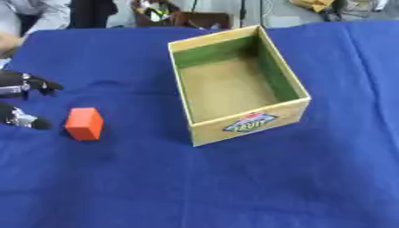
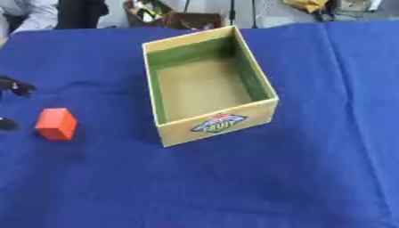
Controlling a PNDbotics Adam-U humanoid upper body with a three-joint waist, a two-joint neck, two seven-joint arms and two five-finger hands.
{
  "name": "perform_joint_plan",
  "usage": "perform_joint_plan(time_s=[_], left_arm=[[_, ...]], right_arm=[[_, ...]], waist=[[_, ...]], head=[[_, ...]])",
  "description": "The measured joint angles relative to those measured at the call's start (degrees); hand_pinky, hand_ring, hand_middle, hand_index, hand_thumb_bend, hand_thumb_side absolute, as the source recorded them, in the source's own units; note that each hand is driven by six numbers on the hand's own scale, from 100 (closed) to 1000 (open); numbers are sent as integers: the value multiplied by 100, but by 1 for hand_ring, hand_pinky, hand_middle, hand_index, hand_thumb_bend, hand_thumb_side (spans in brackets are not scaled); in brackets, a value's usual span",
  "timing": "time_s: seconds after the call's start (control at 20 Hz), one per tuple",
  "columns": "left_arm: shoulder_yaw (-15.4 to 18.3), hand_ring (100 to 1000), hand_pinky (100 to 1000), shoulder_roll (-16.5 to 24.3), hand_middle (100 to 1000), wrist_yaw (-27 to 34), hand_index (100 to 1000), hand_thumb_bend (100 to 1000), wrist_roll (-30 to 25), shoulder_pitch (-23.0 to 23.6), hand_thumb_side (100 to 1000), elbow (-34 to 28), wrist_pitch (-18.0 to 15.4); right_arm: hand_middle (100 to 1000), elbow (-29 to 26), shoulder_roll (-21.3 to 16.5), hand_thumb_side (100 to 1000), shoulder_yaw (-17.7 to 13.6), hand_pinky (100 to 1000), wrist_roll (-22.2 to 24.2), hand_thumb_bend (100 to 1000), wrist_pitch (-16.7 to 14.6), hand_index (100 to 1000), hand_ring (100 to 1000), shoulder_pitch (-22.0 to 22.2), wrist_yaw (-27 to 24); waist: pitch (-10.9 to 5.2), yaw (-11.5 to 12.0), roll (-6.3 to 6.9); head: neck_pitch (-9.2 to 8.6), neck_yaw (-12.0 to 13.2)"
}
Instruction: Pick up objects on the table and place them in the box.
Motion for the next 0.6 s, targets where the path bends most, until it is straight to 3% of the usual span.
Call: perform_joint_plan(time_s=[0.25,0.6], left_arm=[[-44,811,601,-162,771,-48,1000,800,-52,-109,1000,99,52],[-133,826,634,-294,785,-682,1000,811,52,-148,1000,80,49]], right_arm=[[572,0,0,814,0,791,2,100,13,716,725,-1,-10],[570,0,0,815,11,792,7,100,24,716,726,-1,-19]], waist=[[0,-11,2],[0,-10,11]], head=[[3,1],[-5,25]])
